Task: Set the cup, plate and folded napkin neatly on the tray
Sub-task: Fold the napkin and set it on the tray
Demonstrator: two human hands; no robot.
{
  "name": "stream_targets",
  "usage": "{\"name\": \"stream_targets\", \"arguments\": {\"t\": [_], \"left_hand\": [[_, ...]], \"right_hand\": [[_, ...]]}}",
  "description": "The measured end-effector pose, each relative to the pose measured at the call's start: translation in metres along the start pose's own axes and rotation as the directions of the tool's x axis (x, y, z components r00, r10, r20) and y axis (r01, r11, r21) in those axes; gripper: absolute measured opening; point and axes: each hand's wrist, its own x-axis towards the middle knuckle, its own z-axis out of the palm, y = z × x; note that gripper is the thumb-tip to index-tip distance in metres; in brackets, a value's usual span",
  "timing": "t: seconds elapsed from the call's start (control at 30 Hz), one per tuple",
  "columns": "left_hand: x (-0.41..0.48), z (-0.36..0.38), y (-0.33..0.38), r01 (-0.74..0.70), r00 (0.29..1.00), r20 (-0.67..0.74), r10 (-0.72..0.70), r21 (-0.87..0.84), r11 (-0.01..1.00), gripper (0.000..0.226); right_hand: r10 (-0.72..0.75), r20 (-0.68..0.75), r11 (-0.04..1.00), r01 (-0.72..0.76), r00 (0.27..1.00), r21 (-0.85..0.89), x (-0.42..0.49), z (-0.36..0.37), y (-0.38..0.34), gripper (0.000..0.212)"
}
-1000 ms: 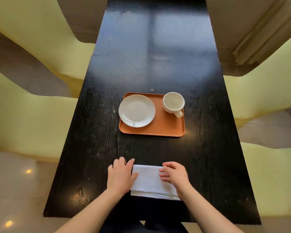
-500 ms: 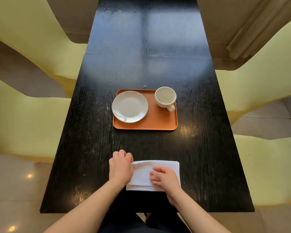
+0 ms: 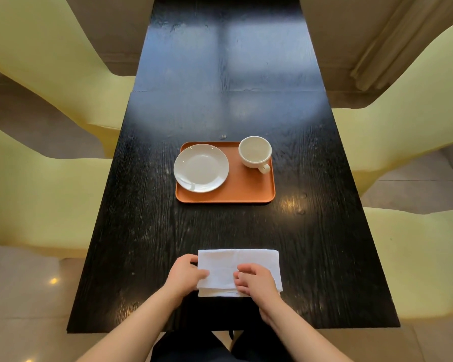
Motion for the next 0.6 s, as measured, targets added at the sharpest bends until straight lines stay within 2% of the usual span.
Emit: {"name": "stream_targets", "arguments": {"t": [0.1,0.23,0.4,0.5,0.6], "left_hand": [[-0.011,0.001,-0.005,0.029,0.999,0.019,-0.026,-0.151,0.988,0.016],[-0.023,0.005,-0.006,0.048,0.999,0.040,-0.037,-0.332,0.942,0.016],[-0.027,0.018,-0.005,0.002,1.000,-0.022,-0.009,-0.295,0.955,0.022],[-0.035,0.027,-0.009,-0.009,1.000,0.002,0.010,-0.325,0.946,0.029],[-0.041,0.034,-0.011,-0.113,0.993,-0.073,0.096,-0.292,0.950,0.035]], "right_hand": [[-0.047,0.003,0.995,0.047,0.999,-0.089,0.009,0.003,-0.010,0.032],[-0.099,-0.023,0.985,0.094,0.995,-0.142,0.026,0.008,-0.024,0.038],[-0.045,-0.023,0.998,0.044,0.999,-0.048,0.036,0.008,-0.027,0.040],[-0.030,-0.014,1.000,0.029,0.999,-0.010,0.036,0.005,-0.028,0.027],[-0.050,0.004,0.998,0.050,0.999,0.027,0.032,0.003,-0.033,0.015]]}}
